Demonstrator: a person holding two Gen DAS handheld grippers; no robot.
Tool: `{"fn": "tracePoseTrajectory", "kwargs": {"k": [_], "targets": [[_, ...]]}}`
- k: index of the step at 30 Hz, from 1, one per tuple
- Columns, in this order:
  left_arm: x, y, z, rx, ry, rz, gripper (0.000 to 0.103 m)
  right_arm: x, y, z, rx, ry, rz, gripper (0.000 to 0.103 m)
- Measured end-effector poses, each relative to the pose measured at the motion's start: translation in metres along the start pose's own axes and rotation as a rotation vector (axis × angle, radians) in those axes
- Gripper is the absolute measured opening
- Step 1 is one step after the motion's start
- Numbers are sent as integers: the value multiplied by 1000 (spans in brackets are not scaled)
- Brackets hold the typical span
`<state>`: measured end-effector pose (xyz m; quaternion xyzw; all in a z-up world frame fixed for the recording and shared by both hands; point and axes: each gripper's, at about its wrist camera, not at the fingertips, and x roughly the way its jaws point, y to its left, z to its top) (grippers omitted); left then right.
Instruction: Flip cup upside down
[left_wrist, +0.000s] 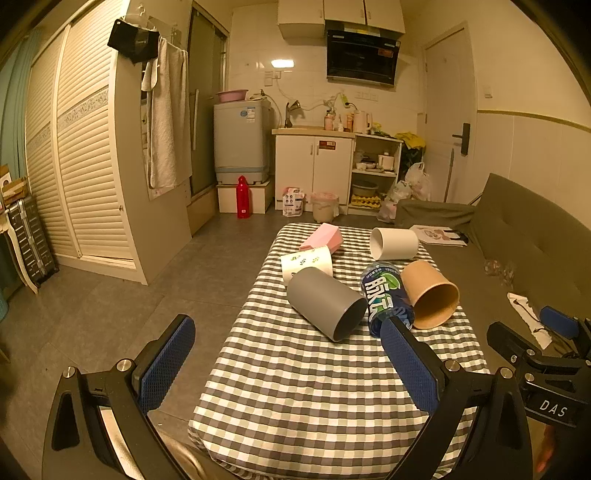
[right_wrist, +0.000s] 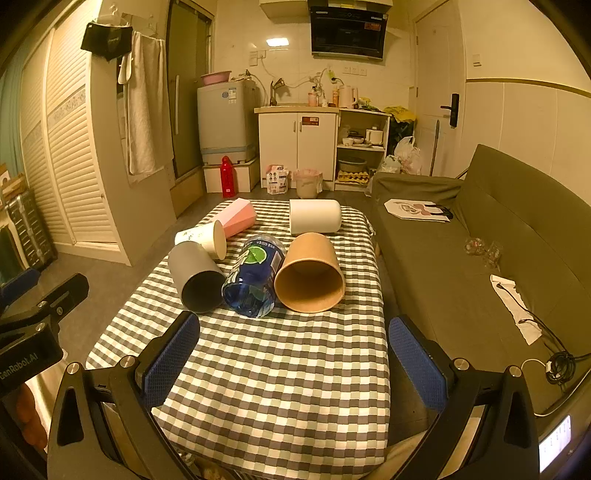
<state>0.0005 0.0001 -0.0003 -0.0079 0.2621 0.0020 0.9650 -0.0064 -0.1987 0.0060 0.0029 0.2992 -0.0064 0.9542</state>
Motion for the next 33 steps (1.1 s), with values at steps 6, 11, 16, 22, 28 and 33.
{"fn": "tracePoseTrajectory", "kwargs": {"k": [6,11,16,22,28,33], "targets": [[0,0,0,-1,-1,-1,103,0,0,0,-1,1,-1,103],[0,0,0,-1,-1,-2,103,1,0,-1,0,2,-1,103],[0,0,0,-3,-1,-1,103,1,0,0,-1,3,-1,103],[0,0,0,-2,-2,-1,103,1,1,0,-1,4,-1,103],[0,0,0,-3,-2,-1,103,1,0,0,-1,5,-1,103],[0,0,0,-3,-1,-1,103,0,0,-1,-1,5,0,103]]}}
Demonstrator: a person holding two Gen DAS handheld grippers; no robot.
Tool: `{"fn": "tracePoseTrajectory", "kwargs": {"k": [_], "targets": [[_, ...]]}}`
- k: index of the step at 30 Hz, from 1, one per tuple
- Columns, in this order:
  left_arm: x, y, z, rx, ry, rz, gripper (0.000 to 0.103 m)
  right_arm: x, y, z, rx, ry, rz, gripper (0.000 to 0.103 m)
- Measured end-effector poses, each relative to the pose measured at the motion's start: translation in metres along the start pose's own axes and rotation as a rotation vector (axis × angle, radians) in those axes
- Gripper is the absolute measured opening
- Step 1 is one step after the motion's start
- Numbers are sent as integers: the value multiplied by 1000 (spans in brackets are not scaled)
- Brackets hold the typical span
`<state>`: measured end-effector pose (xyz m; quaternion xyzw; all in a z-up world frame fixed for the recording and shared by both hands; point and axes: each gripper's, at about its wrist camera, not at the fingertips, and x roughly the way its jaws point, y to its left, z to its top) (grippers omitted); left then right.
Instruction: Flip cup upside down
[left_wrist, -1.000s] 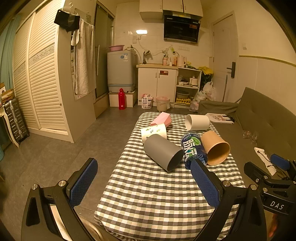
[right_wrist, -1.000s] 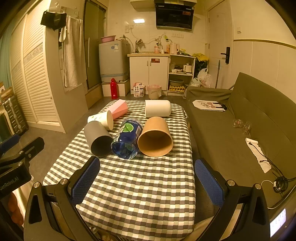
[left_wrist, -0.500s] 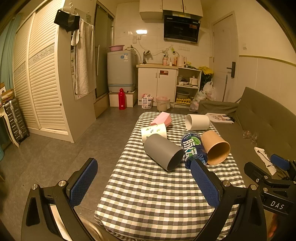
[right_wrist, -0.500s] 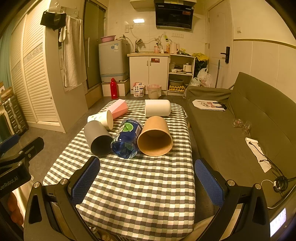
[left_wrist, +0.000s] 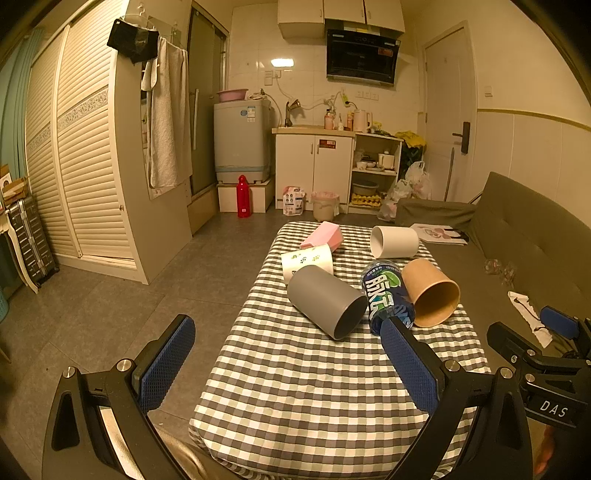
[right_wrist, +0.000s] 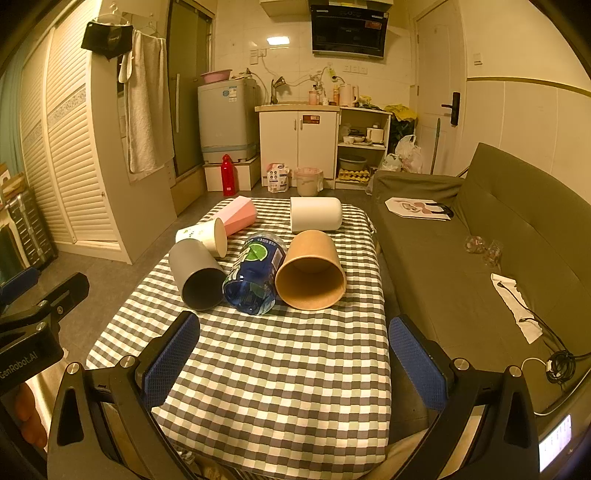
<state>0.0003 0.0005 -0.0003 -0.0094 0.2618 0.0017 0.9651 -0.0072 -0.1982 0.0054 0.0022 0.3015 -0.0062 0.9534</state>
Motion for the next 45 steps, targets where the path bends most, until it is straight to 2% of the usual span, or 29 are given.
{"fn": "tracePoseTrajectory", "kwargs": {"k": [22,27,31,37,42,45], "targets": [[5,14,-2,-7,15,4,103,7,7,-7,-14,9,7,103],[13,15,3,-14,33,23,103,12,10,5,-51,27,41,103],[27,25,14,-37,60,46,103,20,16,27,-134,33,88,103],[65,51,34,-69,88,116,103,56,43,86,-385,56,194,103],[105,74,46,-106,116,167,103,109,79,132,-586,115,289,103],[137,89,48,-126,153,203,103,150,107,145,-721,168,326,102]]}}
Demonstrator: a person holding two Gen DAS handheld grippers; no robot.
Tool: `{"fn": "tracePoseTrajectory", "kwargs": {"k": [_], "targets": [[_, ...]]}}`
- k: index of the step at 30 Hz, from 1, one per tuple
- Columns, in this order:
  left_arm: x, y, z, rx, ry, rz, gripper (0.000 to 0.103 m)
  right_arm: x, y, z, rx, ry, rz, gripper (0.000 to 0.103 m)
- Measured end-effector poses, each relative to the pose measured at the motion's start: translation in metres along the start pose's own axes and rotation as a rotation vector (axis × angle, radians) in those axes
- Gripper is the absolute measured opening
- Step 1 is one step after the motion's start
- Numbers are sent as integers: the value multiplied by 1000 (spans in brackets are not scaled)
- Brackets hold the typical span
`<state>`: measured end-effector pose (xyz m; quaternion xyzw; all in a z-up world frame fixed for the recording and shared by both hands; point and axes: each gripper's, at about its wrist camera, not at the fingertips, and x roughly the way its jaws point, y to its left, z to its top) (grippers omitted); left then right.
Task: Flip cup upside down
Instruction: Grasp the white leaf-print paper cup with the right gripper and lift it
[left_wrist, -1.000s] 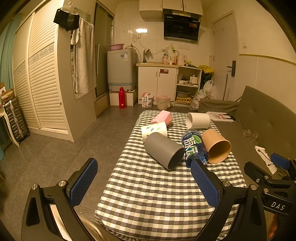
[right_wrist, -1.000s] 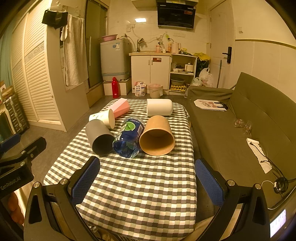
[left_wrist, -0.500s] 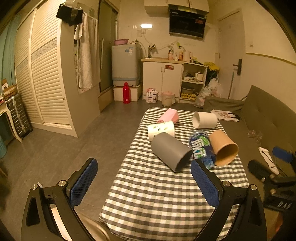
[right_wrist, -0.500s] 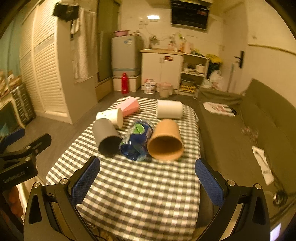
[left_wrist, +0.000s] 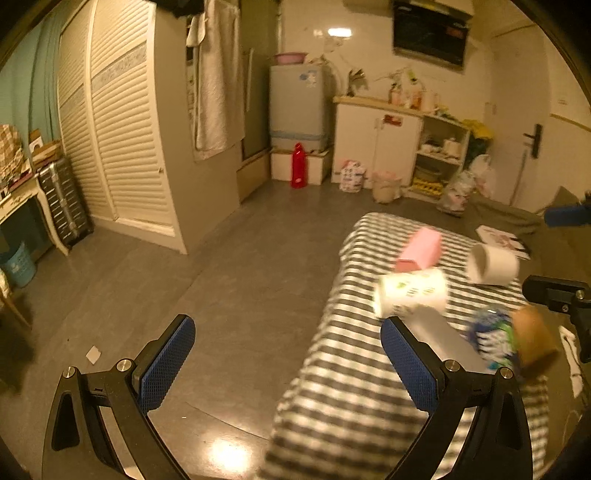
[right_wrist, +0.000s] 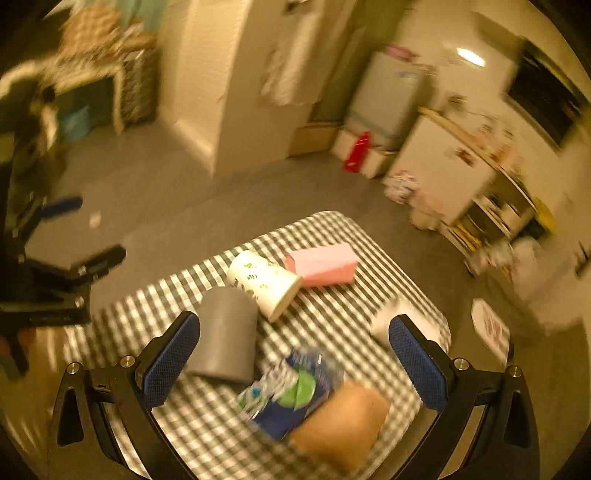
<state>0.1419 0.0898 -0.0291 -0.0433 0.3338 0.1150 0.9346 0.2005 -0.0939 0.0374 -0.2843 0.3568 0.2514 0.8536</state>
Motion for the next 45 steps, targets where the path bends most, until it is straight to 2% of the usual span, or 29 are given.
{"fn": "tracePoseTrajectory", "kwargs": {"k": [1,4,6,10,12,15,23,25,27,30,35,38,39,43,45], "targets": [[7,2,2,-6,10,6,103,13,0,7,-40,21,15,102],[34,10,2,-29,53,28,103,61,0,25,-177,119,75,92],[47,12,0,-34,74,37,103,92,-2,35,-230,183,143,84],[69,13,-4,-28,117,42,103,133,3,45,-303,267,259,81],[78,13,-4,-20,131,41,103,151,11,47,-340,296,303,75],[86,11,-3,-15,143,38,103,173,15,48,-351,330,343,67],[99,11,-7,-41,176,30,103,216,23,55,-384,403,414,66],[98,11,-6,-37,174,30,103,228,27,58,-371,436,398,66],[95,10,-5,-31,166,33,103,243,33,62,-343,477,406,60],[90,11,-3,-32,155,34,103,253,38,67,-295,497,388,60],[73,16,3,-37,122,39,103,229,25,88,-159,447,369,59],[56,18,9,-50,97,31,103,194,20,99,-92,400,328,59],[49,18,11,-52,85,27,103,175,19,100,-67,376,291,59],[15,14,18,-45,36,3,103,120,17,90,41,341,202,59],[-4,13,19,-42,12,-18,103,92,18,72,90,335,174,59]]}}
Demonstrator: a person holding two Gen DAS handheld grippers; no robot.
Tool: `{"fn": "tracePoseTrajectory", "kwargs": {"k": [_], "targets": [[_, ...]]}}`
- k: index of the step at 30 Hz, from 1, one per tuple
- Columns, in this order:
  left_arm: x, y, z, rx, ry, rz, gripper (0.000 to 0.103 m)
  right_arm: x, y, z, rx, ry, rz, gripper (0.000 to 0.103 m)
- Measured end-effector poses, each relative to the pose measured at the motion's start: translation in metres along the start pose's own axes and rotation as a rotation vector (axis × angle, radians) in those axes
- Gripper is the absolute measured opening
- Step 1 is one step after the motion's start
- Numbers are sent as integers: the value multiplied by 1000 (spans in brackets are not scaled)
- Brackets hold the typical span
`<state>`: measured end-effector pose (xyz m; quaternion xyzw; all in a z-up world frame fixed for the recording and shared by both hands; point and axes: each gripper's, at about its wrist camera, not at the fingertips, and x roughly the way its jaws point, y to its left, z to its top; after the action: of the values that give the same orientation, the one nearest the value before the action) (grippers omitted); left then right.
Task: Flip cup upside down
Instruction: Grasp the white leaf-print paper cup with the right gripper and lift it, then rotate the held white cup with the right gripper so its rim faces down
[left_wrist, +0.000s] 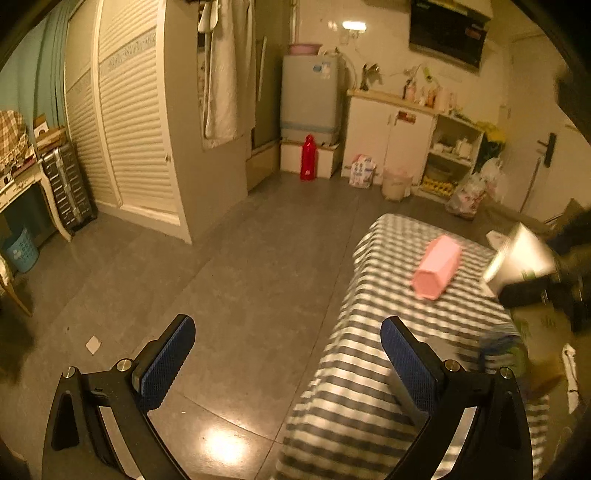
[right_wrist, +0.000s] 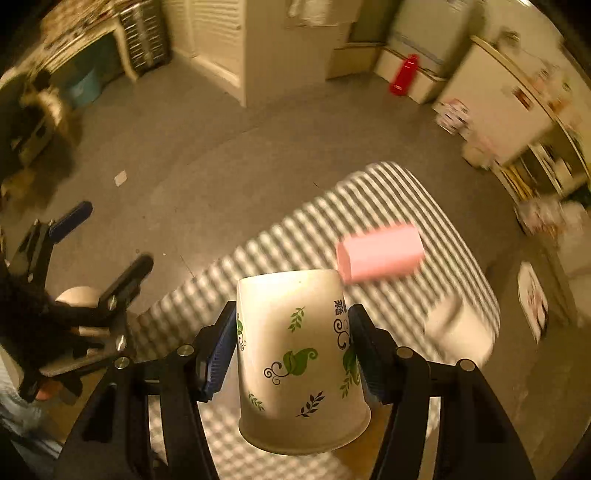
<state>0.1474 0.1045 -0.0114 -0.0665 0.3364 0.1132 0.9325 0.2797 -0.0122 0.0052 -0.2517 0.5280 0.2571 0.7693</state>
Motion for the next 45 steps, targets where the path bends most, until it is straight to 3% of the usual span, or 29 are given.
{"fn": "tracePoseTrajectory", "kwargs": {"k": [5,9,18,24,34,36,37,41,45], "targets": [[-42,-5,-8,28,-36,-48,103,-45,14,-67,192,-72,-2,59],[-64,-12,-28,67,-43,-62,103,-57,32,-118,323,-104,0,59],[-83,-23,-80,136,0,-70,103,-1,58,-202,610,-65,11,59],[-72,-35,-108,164,112,-92,103,30,50,-227,688,-6,-13,59],[-62,-50,-117,197,200,-96,103,43,36,-235,713,-28,18,61],[-61,-53,-114,188,214,-99,103,37,32,-234,703,-47,15,78],[-62,-54,-112,185,219,-103,103,32,30,-236,703,-60,-2,81],[-64,-67,-102,192,235,-110,103,1,10,-250,695,-132,-6,88],[-60,-87,-94,187,278,-118,103,-19,-22,-278,709,-113,-106,88]]}}
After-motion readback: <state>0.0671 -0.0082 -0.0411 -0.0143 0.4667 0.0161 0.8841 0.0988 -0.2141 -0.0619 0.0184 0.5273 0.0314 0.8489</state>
